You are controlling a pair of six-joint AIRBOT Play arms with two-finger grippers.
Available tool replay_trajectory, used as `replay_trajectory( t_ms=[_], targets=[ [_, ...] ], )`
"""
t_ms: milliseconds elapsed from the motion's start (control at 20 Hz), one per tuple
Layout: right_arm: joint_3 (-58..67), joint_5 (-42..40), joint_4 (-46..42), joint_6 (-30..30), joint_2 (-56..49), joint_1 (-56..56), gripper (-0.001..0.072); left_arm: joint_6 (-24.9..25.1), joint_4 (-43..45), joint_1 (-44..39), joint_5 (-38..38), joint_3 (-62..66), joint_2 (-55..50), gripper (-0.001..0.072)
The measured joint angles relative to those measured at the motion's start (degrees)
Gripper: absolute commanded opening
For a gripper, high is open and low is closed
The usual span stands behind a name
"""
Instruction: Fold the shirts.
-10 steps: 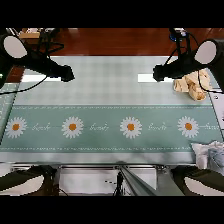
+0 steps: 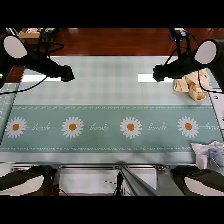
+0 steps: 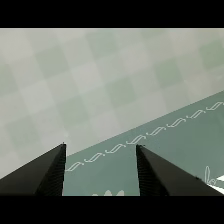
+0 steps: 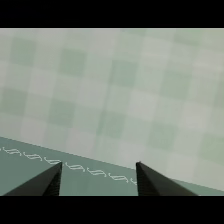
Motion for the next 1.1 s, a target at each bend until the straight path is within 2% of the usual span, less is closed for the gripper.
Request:
replay_trajectory(
  t_ms=[300, 450, 600, 650, 700, 750, 900, 1100],
  targets=[
    [0.00, -0.11, 0.00, 0.00, 0.00, 0.00, 0.0516, 0.00, 0.00, 0.00, 0.00, 0.00, 0.00, 0.0519],
    [0.00, -2.86, -0.74, -0.11, -0.02, 0.00, 0.0515, -0.02, 0.00, 0.00, 1.40, 0.00, -0.07, 0.0520],
    [0.00, -10.49, -11.30, 2.73, -0.66, -0.37, 0.0516, -0.02, -0.02, 0.00, 3.91, 0.00, -0.11, 0.0526],
    [0.00, -13.29, -16.31, 5.14, -1.14, -1.07, 0.0521, -0.02, -0.02, 0.00, 5.14, 0.00, -0.11, 0.0540],
    [0.00, -16.00, -21.07, 7.76, -1.81, -2.38, 0.0528, -0.02, -0.02, 0.02, 6.03, 0.00, -0.11, 0.0668],
    [0.00, -18.01, -24.57, 9.86, -2.62, -4.15, 0.0573, -0.02, -0.02, 0.02, 6.58, 0.00, -0.11, 0.0720],
    [0.00, -21.14, -29.86, 13.66, -5.99, -11.82, 0.0586, -0.02, -0.20, 0.00, 8.00, 0.00, -0.11, 0.0720],
    [0.00, -21.07, -26.99, 13.94, -10.49, -22.53, 0.0586, -0.02, -2.21, 0.00, 8.35, 0.00, -0.11, 0.0720]
  ],
)
